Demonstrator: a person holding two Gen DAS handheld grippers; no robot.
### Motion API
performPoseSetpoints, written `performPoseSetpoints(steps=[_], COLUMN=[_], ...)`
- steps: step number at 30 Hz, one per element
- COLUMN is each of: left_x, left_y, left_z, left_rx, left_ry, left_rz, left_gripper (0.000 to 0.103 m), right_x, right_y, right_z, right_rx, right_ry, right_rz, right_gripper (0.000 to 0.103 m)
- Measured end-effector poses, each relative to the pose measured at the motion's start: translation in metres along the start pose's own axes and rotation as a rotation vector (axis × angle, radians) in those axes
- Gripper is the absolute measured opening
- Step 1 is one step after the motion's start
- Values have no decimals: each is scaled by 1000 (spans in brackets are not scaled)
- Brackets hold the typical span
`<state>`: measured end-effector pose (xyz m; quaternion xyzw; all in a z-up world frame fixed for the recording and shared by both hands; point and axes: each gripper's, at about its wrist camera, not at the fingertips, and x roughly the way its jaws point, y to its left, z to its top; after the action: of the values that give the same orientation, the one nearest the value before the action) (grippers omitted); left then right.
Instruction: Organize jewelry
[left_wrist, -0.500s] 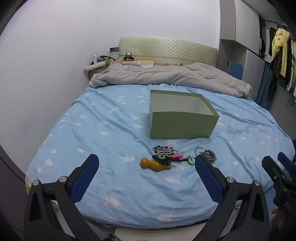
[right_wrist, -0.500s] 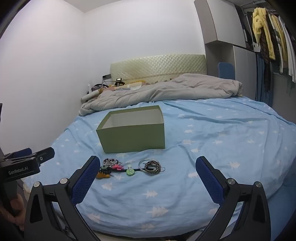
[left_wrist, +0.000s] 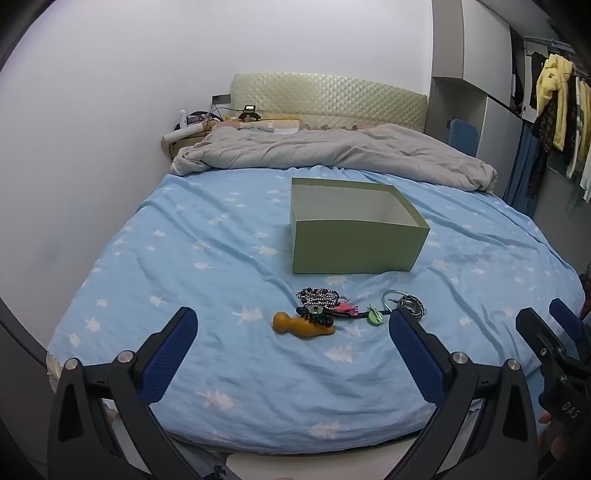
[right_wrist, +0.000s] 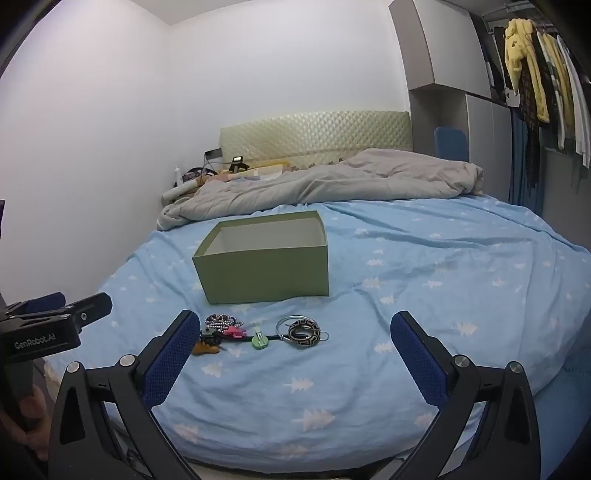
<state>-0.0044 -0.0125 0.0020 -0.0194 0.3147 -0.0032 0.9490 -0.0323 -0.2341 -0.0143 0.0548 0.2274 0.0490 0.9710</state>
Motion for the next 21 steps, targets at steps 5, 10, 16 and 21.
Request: performPoseSetpoints(steps=[5,10,16,21], left_x=[0,0,3,1], left_y=[0,-2,2,1], left_z=[0,0,0,2], left_rx=[4,3,6,13], left_ry=[-3,-5,1,-3], left_rz=[-8,-18,-31,-38], left_gripper=[103,103,103,103], right_x=[-5,-4,-5,-4], right_y=[4,6,7,7], right_z=[2,3,3,4], right_rx=[-5,-9,-8,1], right_ry=[-8,-11,-12,-13], right_rz=[-3,-2,-5,-6], right_gripper=[103,103,103,103])
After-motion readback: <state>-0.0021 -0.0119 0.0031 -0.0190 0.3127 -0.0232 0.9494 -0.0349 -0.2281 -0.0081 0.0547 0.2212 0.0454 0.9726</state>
